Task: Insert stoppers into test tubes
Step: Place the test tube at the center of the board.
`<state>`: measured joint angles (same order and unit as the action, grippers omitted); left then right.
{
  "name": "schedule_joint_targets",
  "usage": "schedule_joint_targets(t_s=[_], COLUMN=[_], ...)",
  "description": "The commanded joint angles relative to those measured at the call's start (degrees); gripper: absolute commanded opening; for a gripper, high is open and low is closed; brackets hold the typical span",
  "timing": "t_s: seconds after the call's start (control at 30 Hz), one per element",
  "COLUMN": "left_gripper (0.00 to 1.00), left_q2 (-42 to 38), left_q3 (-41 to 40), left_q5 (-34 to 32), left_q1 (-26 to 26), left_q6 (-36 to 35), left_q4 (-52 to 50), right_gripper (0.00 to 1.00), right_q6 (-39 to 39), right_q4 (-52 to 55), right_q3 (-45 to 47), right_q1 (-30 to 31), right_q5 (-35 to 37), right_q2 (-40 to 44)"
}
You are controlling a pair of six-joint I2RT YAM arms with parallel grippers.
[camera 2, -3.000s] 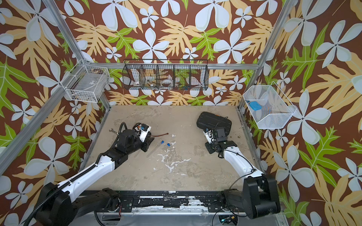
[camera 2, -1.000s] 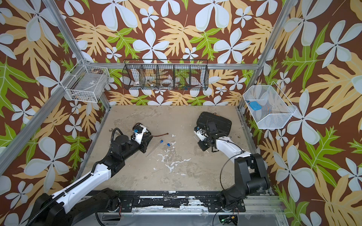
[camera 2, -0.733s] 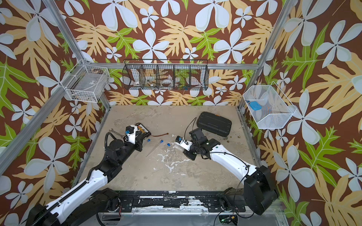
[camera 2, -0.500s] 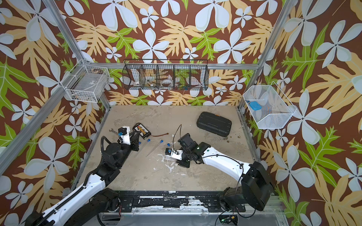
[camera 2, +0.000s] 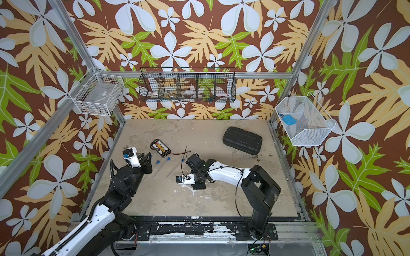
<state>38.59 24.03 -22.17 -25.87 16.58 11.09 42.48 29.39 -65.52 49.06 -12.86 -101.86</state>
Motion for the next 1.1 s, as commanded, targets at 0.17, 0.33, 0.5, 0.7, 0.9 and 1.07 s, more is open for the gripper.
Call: schedule_joint_targets(t_s=[0.17, 0.33, 0.5, 0.7, 0.9, 1.07], left_gripper=[0.37, 0.38, 0.40, 0.41, 0.43, 0.43], left_q2=[-0.2, -0.1, 0.2, 1.1, 4.2, 8.1], left_q3=[0.1, 0.1, 0.2, 1.1, 2.5, 4.2], left_q5=[0.7, 0.8, 1.0, 4.0, 12.6, 23.1], left_q1=[0.1, 0.1, 0.1, 0.1, 0.1, 0.1], left_q6=[0.1, -0.4, -1.2, -5.5, -12.4, -17.7], left_q4=[-0.5, -0.5, -0.3, 1.0, 1.9, 1.8], right_gripper=[0.15, 0.19, 0.28, 0.38, 0.44, 0.44], right_q6=[1.0, 0.4, 0.2, -1.6, -9.2, -22.9], right_q4=[-0.6, -2.3, -2.8, -2.8, -6.9, -16.9], right_q3=[-1.0, 0.6, 1.2, 0.7, 7.8, 19.0], right_q1=[0.0, 0.0, 0.0, -1.0, -6.5, -12.7], right_q5=[0.0, -0.3, -0.4, -2.4, -11.3, -10.0], right_q2=[-3.9, -4.9, -4.3, 2.1, 16.4, 30.6])
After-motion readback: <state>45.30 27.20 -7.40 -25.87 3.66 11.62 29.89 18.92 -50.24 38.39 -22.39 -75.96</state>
